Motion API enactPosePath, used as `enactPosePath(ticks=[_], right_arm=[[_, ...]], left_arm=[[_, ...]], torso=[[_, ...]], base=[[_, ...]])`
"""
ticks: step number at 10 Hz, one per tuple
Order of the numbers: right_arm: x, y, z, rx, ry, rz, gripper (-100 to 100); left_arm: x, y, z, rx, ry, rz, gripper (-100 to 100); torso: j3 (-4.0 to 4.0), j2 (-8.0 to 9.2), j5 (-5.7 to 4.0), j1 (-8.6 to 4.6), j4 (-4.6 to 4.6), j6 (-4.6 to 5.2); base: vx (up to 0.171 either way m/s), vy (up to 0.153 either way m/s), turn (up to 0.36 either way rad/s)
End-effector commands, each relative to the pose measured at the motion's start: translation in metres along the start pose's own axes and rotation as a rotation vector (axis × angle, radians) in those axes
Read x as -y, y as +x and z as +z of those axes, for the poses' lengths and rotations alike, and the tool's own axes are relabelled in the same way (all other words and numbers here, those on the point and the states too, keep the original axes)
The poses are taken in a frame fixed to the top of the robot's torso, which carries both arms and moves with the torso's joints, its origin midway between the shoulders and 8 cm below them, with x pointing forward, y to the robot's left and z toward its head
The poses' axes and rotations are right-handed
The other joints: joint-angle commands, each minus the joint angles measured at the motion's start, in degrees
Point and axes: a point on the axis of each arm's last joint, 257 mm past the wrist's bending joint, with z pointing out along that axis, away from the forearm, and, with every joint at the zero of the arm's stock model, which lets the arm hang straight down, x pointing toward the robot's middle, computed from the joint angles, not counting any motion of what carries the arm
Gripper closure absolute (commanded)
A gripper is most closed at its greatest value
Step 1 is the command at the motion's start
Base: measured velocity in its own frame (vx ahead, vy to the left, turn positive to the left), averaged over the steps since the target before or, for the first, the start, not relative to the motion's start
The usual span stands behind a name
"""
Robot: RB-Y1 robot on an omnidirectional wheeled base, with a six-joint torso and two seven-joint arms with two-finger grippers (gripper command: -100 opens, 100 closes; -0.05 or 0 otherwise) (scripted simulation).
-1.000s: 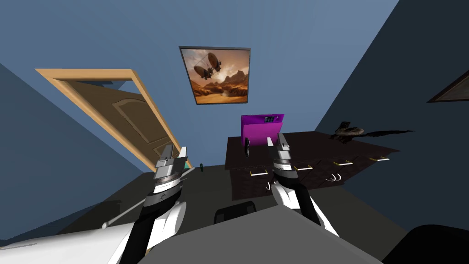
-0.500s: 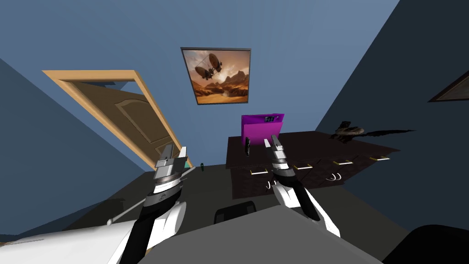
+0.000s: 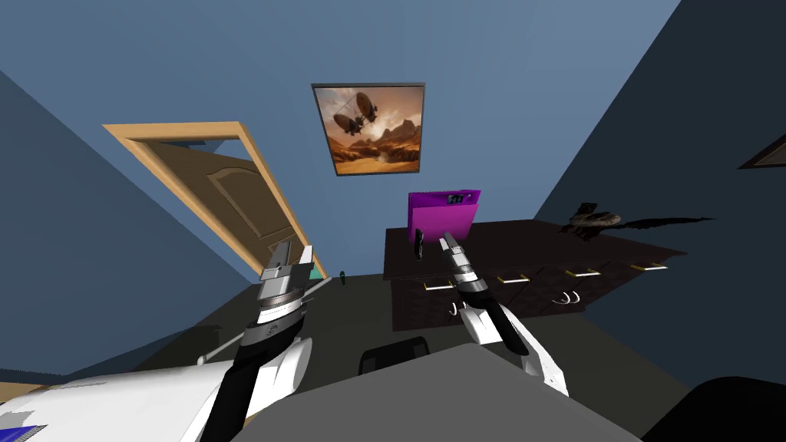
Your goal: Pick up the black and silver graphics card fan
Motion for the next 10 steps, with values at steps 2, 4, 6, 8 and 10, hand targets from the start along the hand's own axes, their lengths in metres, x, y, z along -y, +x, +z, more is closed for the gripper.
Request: enactPosePath(ticks=[2, 4, 6, 8, 10], right_arm=[[0.023, 0.004, -0.002, -0.033, 0.046, -0.061, -100], [0.054, 0.004, -0.007, -0.074, 0.109, -0.147, -100], [0.070, 0.003, -0.010, -0.095, 0.141, -0.193, -100], [0.104, -0.003, -0.017, -0.138, 0.208, -0.294, -100], [0.136, -0.013, -0.024, -0.181, 0.273, -0.402, -100]], left_arm=[[0.000, 0.000, 0.000, 0.000, 0.000, 0.000, 0], [0.000, 0.000, 0.000, 0.000, 0.000, 0.000, 0], [0.000, 0.000, 0.000, 0.000, 0.000, 0.000, 0], [0.000, 0.000, 0.000, 0.000, 0.000, 0.000, 0], [0.000, 0.000, 0.000, 0.000, 0.000, 0.000, 0]], torso=[[0.00, 0.00, 0.01, 0.02, 0.00, 0.00], [-0.01, -0.02, -0.01, -0.04, 0.00, 0.00], [-0.02, -0.03, 0.02, 0.10, -0.01, 0.00], [-0.01, -0.01, 0.00, -0.02, 0.00, 0.00], [-0.03, -0.06, 0.04, 0.14, -0.01, 0.00]], base=[[-0.010, 0.058, 0.032], [-0.007, 0.054, 0.056], [-0.004, 0.081, 0.037], [-0.006, 0.065, 0.058], [0.001, 0.106, 0.083]])
